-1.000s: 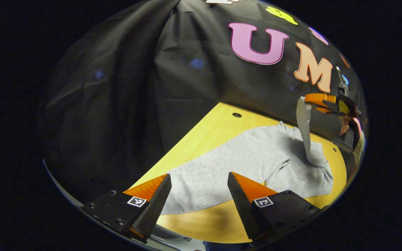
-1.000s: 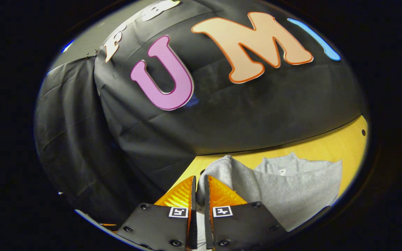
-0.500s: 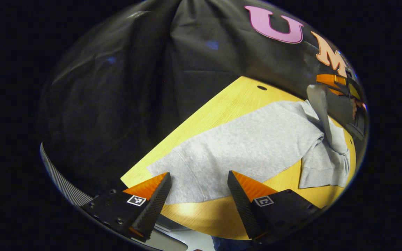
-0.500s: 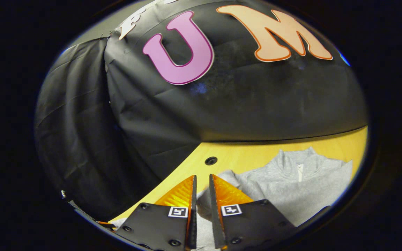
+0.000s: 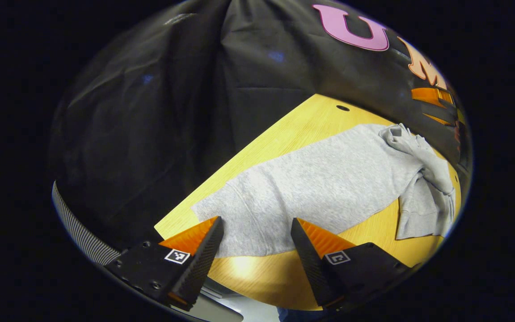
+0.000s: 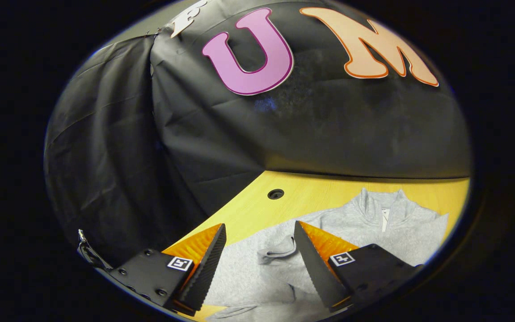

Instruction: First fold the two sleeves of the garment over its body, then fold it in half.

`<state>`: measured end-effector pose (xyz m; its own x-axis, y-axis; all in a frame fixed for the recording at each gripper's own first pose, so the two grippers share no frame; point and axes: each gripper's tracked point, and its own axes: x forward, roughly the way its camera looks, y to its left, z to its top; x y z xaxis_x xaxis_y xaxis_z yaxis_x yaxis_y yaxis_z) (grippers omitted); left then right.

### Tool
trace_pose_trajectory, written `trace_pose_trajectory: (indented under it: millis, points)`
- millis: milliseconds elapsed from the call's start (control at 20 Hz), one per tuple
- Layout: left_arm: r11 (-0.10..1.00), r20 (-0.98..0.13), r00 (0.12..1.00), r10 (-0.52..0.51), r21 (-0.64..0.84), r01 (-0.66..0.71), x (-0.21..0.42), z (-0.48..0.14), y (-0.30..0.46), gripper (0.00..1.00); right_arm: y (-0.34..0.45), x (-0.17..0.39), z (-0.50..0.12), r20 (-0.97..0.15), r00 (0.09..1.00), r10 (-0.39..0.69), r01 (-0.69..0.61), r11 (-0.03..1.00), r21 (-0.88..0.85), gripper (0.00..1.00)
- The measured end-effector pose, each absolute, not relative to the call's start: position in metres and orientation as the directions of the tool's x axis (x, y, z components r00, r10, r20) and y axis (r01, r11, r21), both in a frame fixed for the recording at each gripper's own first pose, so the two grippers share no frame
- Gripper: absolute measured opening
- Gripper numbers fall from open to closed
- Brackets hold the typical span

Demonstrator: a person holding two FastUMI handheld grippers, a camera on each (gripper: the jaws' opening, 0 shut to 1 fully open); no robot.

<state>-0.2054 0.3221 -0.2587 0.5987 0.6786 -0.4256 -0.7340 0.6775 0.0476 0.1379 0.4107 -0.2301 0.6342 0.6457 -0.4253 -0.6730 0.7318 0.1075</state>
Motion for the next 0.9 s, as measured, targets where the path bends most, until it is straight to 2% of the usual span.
trace_pose_trajectory:
  millis: [150,200,250,300,350,600,650,750,900]
  points:
    - [0.692,-0.411,0.615,0.673,0.056,-0.720,-0.198,-0.258,0.320,0.83,0.394,0.132,-0.230,-0.437,0.641,0.631,-0.670,0.738,0.083,0.89]
    - [0.698,-0.408,0.620,0.670,0.060,-0.714,-0.196,-0.259,0.319,0.76,0.390,0.131,-0.229,-0.440,0.643,0.627,-0.670,0.739,0.074,0.95]
    - [0.703,-0.404,0.626,0.667,0.063,-0.709,-0.193,-0.259,0.318,0.65,0.383,0.129,-0.228,-0.443,0.647,0.621,-0.669,0.740,0.062,0.95]
    - [0.703,-0.405,0.625,0.667,0.062,-0.709,-0.191,-0.259,0.316,0.62,0.377,0.127,-0.226,-0.444,0.650,0.616,-0.668,0.742,0.052,0.96]
    - [0.703,-0.404,0.626,0.667,0.062,-0.709,-0.189,-0.259,0.316,0.52,0.371,0.125,-0.224,-0.443,0.655,0.612,-0.666,0.745,0.044,0.96]
    - [0.712,-0.405,0.633,0.660,0.066,-0.699,-0.183,-0.258,0.311,0.34,0.330,0.119,-0.207,-0.425,0.694,0.581,-0.628,0.777,0.038,0.95]
    - [0.715,-0.409,0.633,0.657,0.072,-0.696,-0.181,-0.259,0.311,0.23,0.319,0.118,-0.203,-0.422,0.704,0.571,-0.619,0.785,0.027,0.96]
    - [0.719,-0.417,0.629,0.656,0.091,-0.689,-0.179,-0.259,0.310,0.13,0.295,0.117,-0.196,-0.422,0.727,0.542,-0.596,0.803,0.004,0.96]
    - [0.712,-0.439,0.617,0.654,0.080,-0.698,-0.175,-0.257,0.308,0.05,0.246,0.112,-0.185,-0.417,0.777,0.472,-0.523,0.853,-0.008,0.96]
